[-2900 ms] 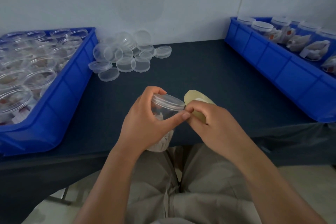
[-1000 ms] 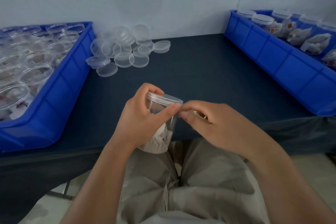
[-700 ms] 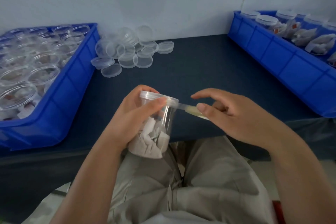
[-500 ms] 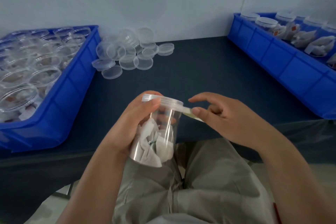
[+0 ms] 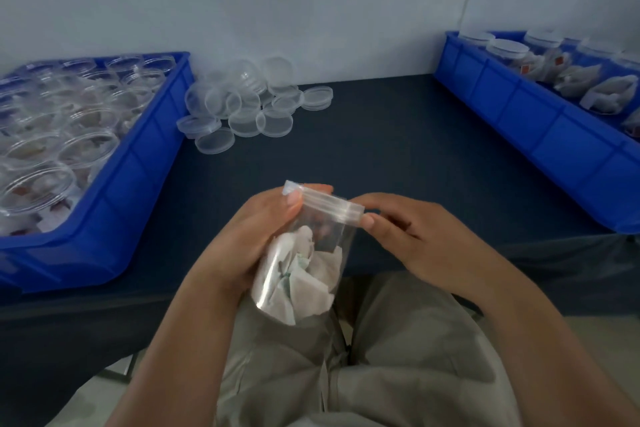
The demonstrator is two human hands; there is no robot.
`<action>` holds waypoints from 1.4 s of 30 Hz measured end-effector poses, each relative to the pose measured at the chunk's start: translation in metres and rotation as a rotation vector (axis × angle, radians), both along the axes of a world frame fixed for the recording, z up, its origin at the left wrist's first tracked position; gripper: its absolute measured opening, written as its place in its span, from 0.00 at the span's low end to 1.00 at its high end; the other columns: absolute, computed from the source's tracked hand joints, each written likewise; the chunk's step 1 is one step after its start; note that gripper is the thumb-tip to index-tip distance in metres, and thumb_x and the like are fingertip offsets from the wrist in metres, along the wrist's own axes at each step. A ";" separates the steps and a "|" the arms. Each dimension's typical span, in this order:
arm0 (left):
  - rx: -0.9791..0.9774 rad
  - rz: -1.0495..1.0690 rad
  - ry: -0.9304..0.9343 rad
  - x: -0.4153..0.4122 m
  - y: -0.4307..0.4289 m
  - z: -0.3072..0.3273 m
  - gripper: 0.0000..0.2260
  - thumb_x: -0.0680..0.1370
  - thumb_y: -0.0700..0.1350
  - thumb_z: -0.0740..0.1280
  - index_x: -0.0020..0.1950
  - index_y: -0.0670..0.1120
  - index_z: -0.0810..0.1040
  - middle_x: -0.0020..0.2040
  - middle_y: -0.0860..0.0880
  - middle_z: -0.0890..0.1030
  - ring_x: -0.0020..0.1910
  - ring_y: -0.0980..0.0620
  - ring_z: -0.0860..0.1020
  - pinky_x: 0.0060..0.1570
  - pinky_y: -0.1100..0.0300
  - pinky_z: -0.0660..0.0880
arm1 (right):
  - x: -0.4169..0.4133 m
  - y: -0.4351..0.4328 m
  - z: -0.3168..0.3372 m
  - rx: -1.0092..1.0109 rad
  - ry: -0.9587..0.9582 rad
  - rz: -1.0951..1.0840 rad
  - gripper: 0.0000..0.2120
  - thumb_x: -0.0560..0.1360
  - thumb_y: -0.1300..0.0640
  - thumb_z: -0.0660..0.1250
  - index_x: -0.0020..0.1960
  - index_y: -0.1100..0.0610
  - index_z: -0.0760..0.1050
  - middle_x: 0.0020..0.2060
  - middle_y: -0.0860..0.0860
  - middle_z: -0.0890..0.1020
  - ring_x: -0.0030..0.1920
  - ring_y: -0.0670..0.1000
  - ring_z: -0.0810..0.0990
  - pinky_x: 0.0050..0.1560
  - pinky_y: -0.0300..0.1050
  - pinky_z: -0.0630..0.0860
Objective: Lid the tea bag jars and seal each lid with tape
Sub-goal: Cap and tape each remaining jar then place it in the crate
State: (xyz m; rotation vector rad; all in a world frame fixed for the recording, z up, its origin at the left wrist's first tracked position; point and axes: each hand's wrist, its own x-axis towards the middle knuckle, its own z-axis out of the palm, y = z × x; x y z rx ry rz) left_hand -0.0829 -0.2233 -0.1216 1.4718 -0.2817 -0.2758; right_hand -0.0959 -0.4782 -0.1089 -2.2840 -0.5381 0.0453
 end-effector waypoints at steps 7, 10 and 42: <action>0.165 0.140 -0.115 0.002 -0.003 -0.016 0.23 0.82 0.68 0.63 0.73 0.61 0.78 0.68 0.54 0.82 0.67 0.53 0.81 0.61 0.59 0.80 | 0.001 0.000 -0.004 -0.088 -0.135 -0.151 0.23 0.82 0.26 0.52 0.66 0.35 0.76 0.44 0.37 0.82 0.43 0.41 0.81 0.36 0.34 0.71; 0.232 0.300 -0.172 -0.001 -0.017 -0.016 0.25 0.82 0.67 0.57 0.78 0.65 0.71 0.68 0.74 0.76 0.68 0.71 0.74 0.61 0.74 0.73 | -0.003 0.005 -0.008 -0.132 -0.168 -0.197 0.25 0.80 0.26 0.51 0.62 0.37 0.78 0.41 0.37 0.81 0.44 0.39 0.80 0.34 0.36 0.71; -0.260 0.069 0.334 -0.006 -0.005 -0.008 0.42 0.67 0.70 0.80 0.73 0.47 0.79 0.65 0.33 0.82 0.57 0.37 0.86 0.52 0.45 0.83 | 0.009 -0.011 -0.009 -0.141 -0.006 -0.081 0.26 0.78 0.22 0.51 0.69 0.32 0.69 0.47 0.35 0.80 0.45 0.39 0.81 0.38 0.37 0.69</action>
